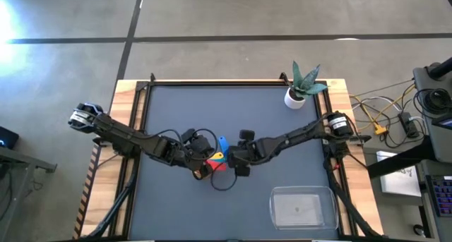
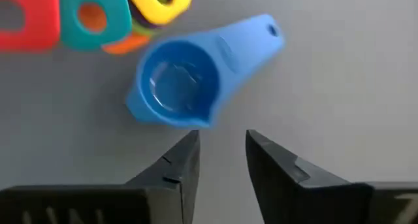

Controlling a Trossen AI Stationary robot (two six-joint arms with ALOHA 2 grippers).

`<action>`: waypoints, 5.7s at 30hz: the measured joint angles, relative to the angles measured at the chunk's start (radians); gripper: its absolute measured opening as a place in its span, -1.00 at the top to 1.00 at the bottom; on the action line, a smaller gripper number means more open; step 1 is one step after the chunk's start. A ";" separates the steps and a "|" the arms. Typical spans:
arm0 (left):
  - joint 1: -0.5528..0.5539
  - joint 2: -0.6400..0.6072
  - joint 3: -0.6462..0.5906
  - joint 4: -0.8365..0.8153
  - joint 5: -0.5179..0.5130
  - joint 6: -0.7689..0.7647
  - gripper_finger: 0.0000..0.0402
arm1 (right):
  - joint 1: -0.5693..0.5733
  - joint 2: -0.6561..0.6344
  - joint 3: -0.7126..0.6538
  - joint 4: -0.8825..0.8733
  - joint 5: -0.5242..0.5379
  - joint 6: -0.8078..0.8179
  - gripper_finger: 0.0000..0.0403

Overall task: Nest measuring cups in basket
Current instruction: Stack the blue measuring cup on top of the red measuring cup

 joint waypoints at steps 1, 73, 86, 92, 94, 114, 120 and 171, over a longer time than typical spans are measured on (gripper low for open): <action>0.000 0.000 0.000 -0.001 0.000 0.001 1.00 | -0.014 0.000 -0.016 0.042 -0.037 -0.007 0.43; 0.033 0.207 -0.005 -0.004 0.466 0.189 1.00 | -0.121 -0.224 -0.120 0.051 -0.137 -0.049 0.31; -0.010 0.168 0.136 -0.182 0.168 0.220 1.00 | -0.122 -0.223 -0.160 0.203 -0.278 -0.150 0.31; -0.022 0.130 0.059 -0.072 0.100 0.285 1.00 | -0.169 -0.222 -0.208 0.274 -0.405 -0.063 0.31; -0.022 0.103 0.010 -0.031 0.100 0.287 1.00 | -0.170 -0.222 -0.238 0.375 -0.491 -0.050 0.31; -0.029 -0.309 -0.376 0.404 0.084 0.284 1.00 | -0.254 -0.141 -0.298 0.350 -0.340 -0.012 0.31; -0.029 -0.302 -0.349 0.401 0.084 0.295 1.00 | -0.253 -0.020 -0.232 0.318 -0.386 -0.013 0.31; -0.063 -0.306 -0.303 0.320 0.087 0.323 1.00 | -0.200 0.140 0.207 0.002 -0.383 -0.667 -0.40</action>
